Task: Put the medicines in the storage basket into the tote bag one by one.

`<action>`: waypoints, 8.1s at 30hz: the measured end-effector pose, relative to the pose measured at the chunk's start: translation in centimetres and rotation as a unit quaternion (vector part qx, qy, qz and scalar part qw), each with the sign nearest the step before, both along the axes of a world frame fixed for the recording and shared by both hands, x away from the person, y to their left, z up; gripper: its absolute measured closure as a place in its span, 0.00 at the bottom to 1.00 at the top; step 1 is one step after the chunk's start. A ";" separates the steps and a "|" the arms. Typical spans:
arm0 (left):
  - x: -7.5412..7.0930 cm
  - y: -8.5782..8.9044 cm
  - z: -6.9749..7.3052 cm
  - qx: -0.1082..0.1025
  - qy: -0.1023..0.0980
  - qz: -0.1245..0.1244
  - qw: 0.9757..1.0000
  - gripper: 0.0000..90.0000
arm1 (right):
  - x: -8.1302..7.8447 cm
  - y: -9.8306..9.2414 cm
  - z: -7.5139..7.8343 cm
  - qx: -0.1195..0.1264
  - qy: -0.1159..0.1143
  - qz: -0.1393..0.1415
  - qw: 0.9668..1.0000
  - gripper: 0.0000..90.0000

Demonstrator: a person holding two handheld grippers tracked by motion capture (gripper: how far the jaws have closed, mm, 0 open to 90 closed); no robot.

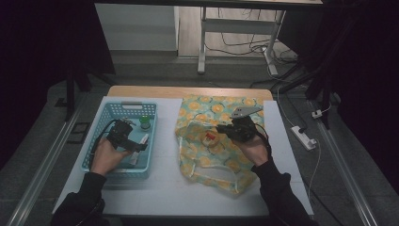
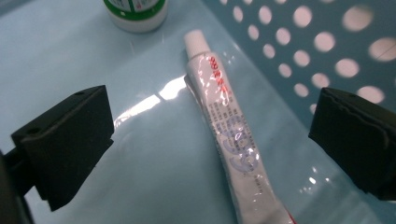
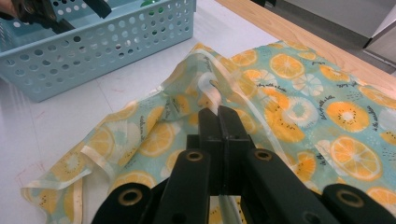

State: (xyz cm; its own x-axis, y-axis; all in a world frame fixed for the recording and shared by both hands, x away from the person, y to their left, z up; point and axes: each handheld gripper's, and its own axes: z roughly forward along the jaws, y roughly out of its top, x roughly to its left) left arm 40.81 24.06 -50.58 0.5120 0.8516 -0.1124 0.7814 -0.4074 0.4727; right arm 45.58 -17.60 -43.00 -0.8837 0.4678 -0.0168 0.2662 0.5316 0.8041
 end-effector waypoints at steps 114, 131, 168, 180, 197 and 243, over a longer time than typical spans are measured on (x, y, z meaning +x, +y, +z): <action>-0.4 -14.6 6.3 -0.093 -0.055 -0.166 0.980 0.80 | -0.5 -0.5 1.3 0.028 -0.021 -0.004 0.999 1.00; 2.2 -19.1 4.7 -0.092 -0.055 -0.179 0.978 0.79 | -0.5 -0.5 1.4 0.029 -0.022 -0.004 0.999 1.00; 7.6 -21.5 1.5 -0.058 -0.090 -0.092 0.990 0.79 | -0.4 -0.3 1.1 0.023 -0.023 -0.005 0.999 1.00; 8.1 -21.4 1.4 -0.061 -0.098 -0.083 0.990 0.67 | -0.2 -0.3 0.9 0.020 -0.022 -0.008 1.000 1.00; 5.9 -21.4 3.4 -0.074 -0.072 -0.136 0.985 0.28 | -0.1 -0.5 0.8 0.021 -0.019 -0.012 1.000 1.00; 3.2 -11.1 6.3 -0.136 -0.085 -0.121 0.980 0.00 | -0.1 -0.3 0.8 0.018 -0.020 -0.011 1.000 1.00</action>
